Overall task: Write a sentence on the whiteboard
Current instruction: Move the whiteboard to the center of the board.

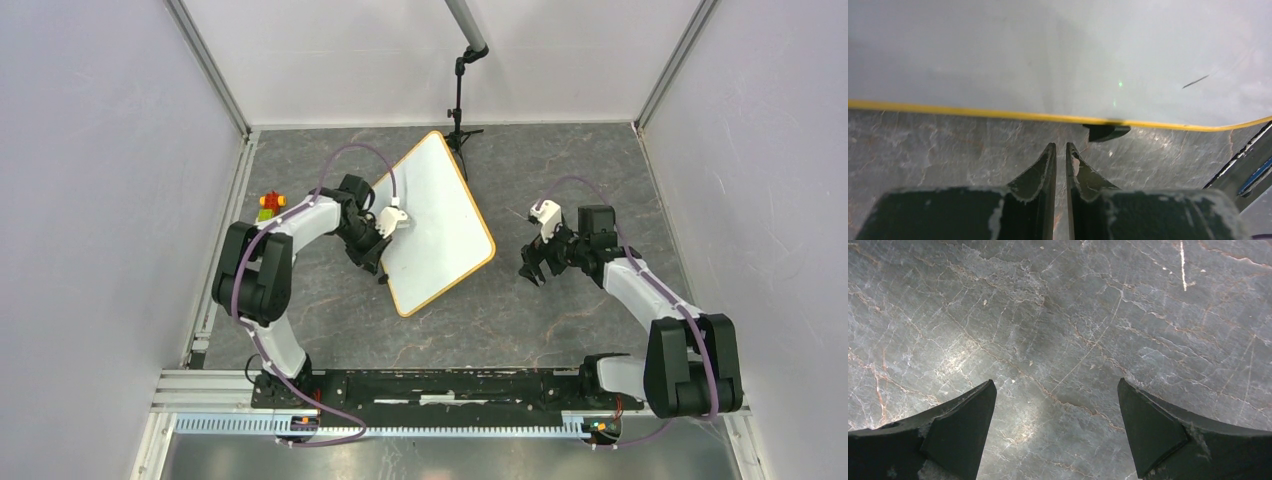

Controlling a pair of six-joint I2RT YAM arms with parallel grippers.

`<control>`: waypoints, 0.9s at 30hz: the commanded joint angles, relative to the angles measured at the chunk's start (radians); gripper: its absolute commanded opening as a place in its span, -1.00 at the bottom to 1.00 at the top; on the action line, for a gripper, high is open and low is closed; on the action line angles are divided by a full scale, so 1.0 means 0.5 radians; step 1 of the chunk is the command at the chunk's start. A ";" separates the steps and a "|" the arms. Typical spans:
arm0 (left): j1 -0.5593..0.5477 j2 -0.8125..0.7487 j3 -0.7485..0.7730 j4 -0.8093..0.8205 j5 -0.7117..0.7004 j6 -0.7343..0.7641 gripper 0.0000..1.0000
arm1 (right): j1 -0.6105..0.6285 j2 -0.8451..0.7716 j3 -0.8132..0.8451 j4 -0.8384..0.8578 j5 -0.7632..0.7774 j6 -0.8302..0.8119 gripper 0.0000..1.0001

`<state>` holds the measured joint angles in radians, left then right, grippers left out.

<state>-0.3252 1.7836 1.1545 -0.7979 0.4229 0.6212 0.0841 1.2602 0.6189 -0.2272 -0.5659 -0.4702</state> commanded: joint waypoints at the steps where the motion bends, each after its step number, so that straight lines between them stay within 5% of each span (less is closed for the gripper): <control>1: 0.097 -0.065 -0.005 -0.090 0.019 0.160 -0.62 | -0.079 -0.089 0.090 0.088 -0.088 0.090 0.95; 8: -0.019 -0.069 -0.151 0.078 0.001 0.212 -0.65 | -0.303 -0.180 0.148 0.093 -0.254 0.244 0.95; 20: -0.517 -0.280 -0.385 0.541 0.030 -0.213 -0.77 | -0.696 -0.255 0.136 0.068 -0.398 0.395 0.95; 27: -0.865 -0.043 -0.112 0.688 -0.081 -0.515 -0.79 | -0.795 -0.294 0.169 -0.029 -0.387 0.396 0.95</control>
<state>-0.6907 1.7023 0.9947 -0.5674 0.3939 0.5018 -0.2928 1.1503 0.6651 -0.2306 -0.7444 -0.2844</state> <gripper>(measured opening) 0.107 0.975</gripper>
